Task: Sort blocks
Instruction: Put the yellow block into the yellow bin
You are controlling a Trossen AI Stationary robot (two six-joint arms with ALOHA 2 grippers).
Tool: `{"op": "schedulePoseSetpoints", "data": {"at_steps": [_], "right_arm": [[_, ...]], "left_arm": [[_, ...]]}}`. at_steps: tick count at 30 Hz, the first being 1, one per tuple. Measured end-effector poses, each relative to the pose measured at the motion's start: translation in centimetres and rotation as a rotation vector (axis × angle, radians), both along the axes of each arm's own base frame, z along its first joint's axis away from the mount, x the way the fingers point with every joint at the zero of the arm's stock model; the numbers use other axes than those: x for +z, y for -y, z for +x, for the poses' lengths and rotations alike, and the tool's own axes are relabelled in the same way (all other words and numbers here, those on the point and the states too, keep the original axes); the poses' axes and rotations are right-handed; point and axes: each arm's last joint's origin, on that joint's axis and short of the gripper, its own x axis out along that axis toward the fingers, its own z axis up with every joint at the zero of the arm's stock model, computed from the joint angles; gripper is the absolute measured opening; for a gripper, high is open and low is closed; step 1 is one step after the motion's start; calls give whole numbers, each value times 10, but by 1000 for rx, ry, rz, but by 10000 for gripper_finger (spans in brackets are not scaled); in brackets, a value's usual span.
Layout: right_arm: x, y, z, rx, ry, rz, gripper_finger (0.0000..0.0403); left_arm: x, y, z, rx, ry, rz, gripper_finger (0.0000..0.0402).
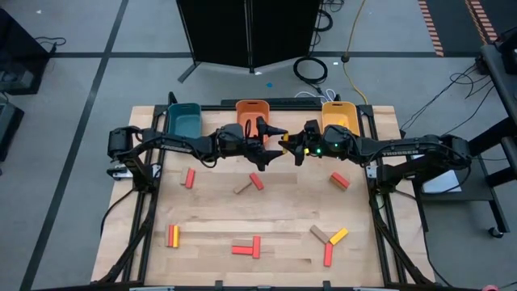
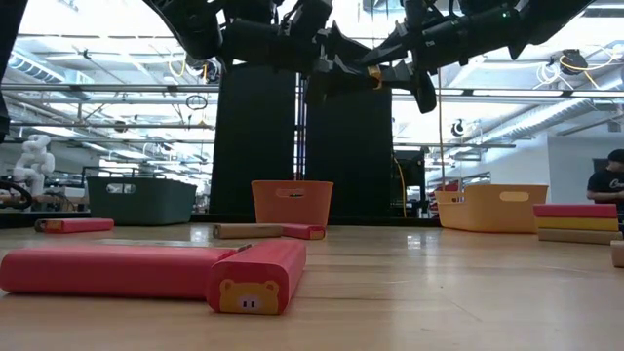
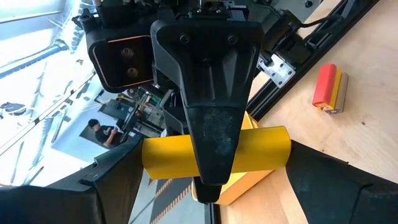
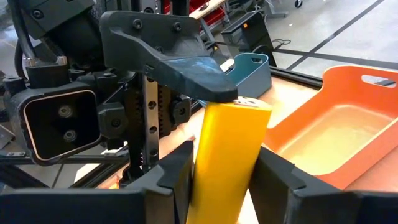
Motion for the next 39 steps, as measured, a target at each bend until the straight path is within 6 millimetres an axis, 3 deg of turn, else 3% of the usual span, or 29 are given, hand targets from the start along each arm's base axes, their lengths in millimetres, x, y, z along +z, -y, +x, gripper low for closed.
{"op": "schedulePoseSetpoints", "data": {"at_steps": [4,11,16,21,29,34,39], "right_arm": [[0,0,0,-1,1,-1,120],[1,0,0,7,3,-11,121],[2,0,-1,3,3,-14,121],[9,1,-6,-4,26,-39,120],[18,20,-26,-97,-4,-83,104],[18,35,-43,-173,-74,-86,99],[11,52,-64,-288,-212,-50,100]], "left_arm": [[1,0,0,3,9,-13,345],[2,0,0,15,36,-53,394],[2,0,0,38,29,-45,392],[3,3,-1,207,26,-2,392],[-1,8,-3,206,-60,8,392],[-7,-15,-15,294,-92,-118,392],[-10,-45,-46,379,-66,-305,392]]}}
